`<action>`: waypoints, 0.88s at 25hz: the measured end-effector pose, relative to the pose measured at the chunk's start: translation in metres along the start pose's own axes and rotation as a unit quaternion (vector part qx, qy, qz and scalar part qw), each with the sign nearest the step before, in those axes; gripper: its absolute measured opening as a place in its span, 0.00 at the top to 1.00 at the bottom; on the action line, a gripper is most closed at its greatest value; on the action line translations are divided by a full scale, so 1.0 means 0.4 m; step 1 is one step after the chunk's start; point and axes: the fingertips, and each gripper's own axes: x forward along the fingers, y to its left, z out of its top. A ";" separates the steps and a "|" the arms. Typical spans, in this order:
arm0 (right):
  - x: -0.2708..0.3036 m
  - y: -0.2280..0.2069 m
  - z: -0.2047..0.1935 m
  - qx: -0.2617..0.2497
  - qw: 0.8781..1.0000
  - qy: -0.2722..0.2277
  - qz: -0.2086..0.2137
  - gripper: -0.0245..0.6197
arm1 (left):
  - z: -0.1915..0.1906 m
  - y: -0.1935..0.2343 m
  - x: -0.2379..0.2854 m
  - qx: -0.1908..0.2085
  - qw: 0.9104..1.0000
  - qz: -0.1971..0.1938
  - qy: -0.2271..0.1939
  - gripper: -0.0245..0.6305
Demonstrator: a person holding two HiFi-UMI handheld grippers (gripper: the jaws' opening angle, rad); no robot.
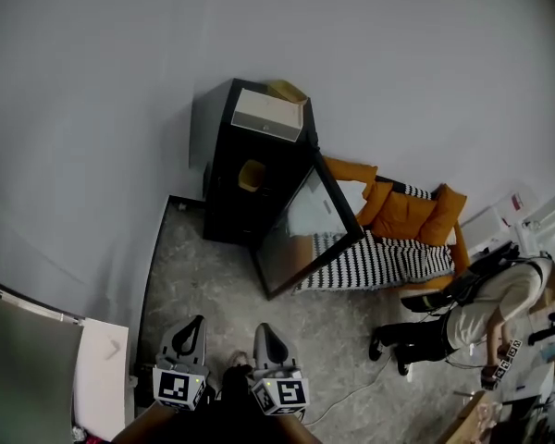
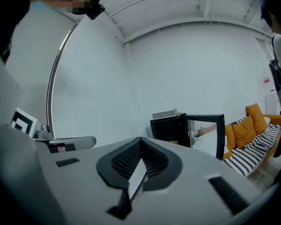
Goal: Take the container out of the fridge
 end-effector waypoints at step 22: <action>0.344 -0.270 0.062 0.009 1.000 -0.001 0.027 0.96 | 0.026 0.005 0.427 -0.003 1.000 0.014 0.009 0.96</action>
